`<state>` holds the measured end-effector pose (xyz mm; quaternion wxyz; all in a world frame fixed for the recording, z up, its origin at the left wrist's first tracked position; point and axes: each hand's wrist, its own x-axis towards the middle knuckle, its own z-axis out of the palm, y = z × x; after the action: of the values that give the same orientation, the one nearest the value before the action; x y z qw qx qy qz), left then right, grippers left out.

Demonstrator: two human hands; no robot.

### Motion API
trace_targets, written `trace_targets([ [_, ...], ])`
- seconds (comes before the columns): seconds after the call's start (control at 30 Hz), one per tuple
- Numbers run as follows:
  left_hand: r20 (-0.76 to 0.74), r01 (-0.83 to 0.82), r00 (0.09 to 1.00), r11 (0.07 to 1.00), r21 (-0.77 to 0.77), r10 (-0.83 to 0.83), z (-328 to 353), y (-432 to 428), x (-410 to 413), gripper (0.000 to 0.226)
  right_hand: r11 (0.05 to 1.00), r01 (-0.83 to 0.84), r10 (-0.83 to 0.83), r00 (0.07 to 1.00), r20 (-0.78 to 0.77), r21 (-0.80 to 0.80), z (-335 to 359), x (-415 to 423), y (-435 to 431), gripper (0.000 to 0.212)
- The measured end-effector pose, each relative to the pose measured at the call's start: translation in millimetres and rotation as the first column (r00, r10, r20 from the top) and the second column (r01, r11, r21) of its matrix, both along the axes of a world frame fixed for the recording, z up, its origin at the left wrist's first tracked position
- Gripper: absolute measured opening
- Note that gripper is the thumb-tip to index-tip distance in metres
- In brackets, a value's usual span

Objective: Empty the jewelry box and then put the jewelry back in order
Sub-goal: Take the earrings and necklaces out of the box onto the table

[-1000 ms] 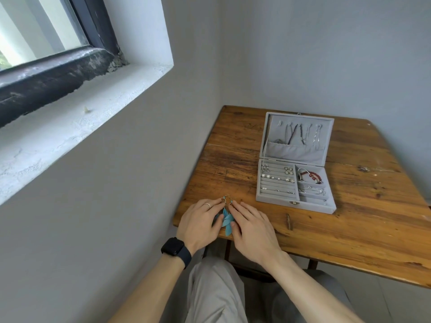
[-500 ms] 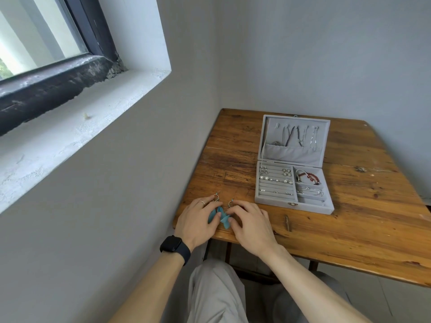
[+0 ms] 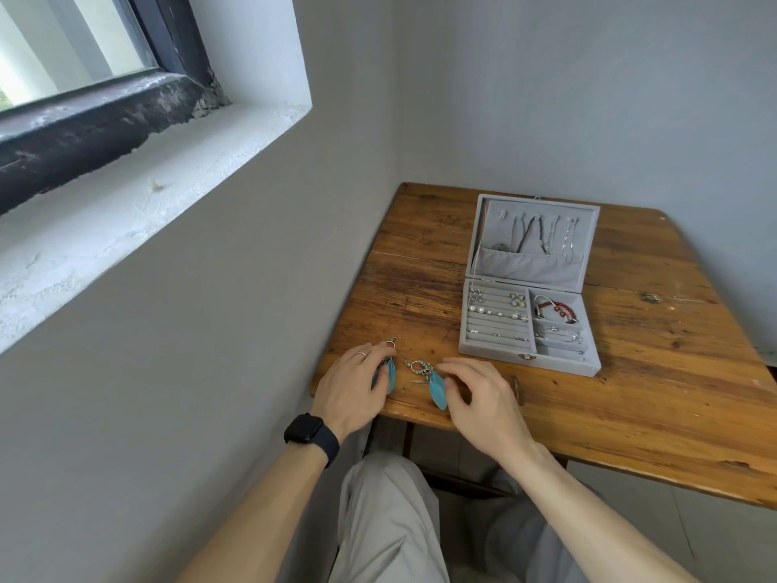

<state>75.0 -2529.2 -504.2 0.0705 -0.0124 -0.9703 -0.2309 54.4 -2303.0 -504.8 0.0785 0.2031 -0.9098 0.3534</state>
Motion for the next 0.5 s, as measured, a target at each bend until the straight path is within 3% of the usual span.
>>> trace_targets([
  [0.13,-0.015,0.008,1.0,0.999,-0.04,-0.008,-0.9,2.3,-0.3,0.037,0.982,-0.084,0.105,0.988,-0.114,0.17,2.4,-2.7,-15.0,0.03],
  [0.23,-0.005,0.015,1.0,0.998,-0.066,-0.015,-1.4,0.3,0.0,0.038,0.935,-0.101,0.139,0.986,-0.088,0.341,-0.3,-4.2,-24.4,0.039],
  [0.5,0.014,-0.016,1.0,0.999,-0.041,0.016,-1.8,-11.2,2.4,0.043,0.916,-0.045,0.058,0.998,-0.021,0.399,-0.8,-9.2,-57.5,0.051],
])
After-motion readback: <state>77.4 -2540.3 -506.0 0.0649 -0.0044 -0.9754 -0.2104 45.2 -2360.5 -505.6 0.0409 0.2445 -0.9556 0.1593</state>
